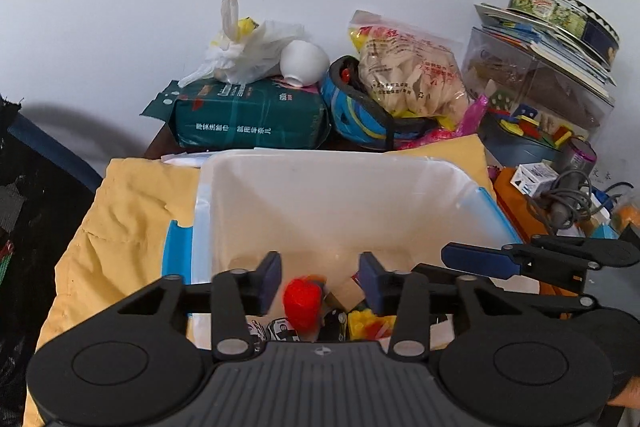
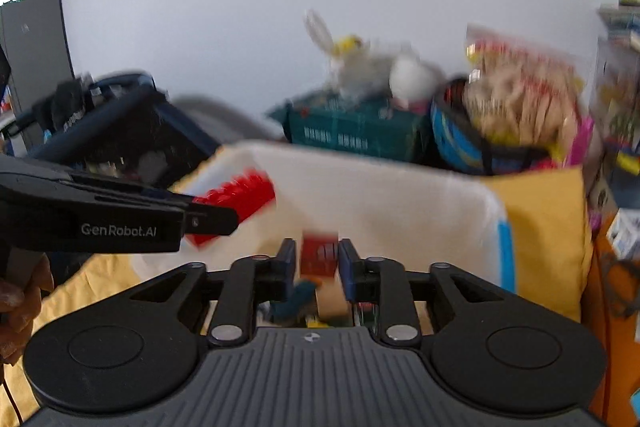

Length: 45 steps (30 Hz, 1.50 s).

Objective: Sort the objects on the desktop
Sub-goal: 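Carry both red pieces over the clear bin and open both grippers, then move both grippers back over the remaining pieces on the blanket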

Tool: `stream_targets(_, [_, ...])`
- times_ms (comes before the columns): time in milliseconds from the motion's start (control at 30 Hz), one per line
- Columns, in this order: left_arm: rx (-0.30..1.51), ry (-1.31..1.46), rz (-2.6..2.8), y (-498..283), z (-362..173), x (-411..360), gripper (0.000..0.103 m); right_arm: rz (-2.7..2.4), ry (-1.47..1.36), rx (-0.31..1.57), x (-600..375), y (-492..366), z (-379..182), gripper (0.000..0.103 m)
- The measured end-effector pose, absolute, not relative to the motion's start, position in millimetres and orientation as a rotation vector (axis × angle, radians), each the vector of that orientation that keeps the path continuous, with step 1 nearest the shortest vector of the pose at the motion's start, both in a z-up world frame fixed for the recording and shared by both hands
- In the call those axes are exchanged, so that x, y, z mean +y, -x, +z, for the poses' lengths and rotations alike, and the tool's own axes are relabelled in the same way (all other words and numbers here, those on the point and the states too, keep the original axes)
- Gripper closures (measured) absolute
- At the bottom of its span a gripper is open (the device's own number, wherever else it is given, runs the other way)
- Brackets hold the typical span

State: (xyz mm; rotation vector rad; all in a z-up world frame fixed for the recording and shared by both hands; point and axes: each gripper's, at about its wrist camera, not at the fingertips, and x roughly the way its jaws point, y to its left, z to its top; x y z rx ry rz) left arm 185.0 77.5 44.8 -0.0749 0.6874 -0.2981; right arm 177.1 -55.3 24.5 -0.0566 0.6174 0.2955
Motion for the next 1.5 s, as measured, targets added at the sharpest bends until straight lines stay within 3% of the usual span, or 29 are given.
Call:
stream_targets(167, [0.635,0.075,-0.281,-164,60,84,0.039,0.287,0.037,0.603,-63,-172,27,0.067])
stream_targets(233, [0.610,0.073,-0.287,-151,65,84,0.036,0.286,0.018,0.574,-65,-165,33,0.058])
stream_targets(400, [0.541,0.083,-0.302,-99,60,87,0.034,0.322,-0.006,0.494,-69,-130,47,0.044])
stream_targets(533, [0.580,0.118,-0.318,-65,43,86,0.031,0.373,-0.018,0.502,-72,-101,43,0.040])
stream_targets(833, [0.697,0.151,-0.268,-15,-11,84,0.031,0.409,0.011,0.619,-77,-52,5,0.036])
stream_targets(1033, [0.879,0.090,-0.271,-9,-46,81,0.031,0.421,0.054,0.704,-76,-38,-26,0.034])
stream_targets(1500, [0.952,-0.017,-0.303,3,-67,65,0.031,0.422,0.106,0.816,-71,-16,-62,0.034])
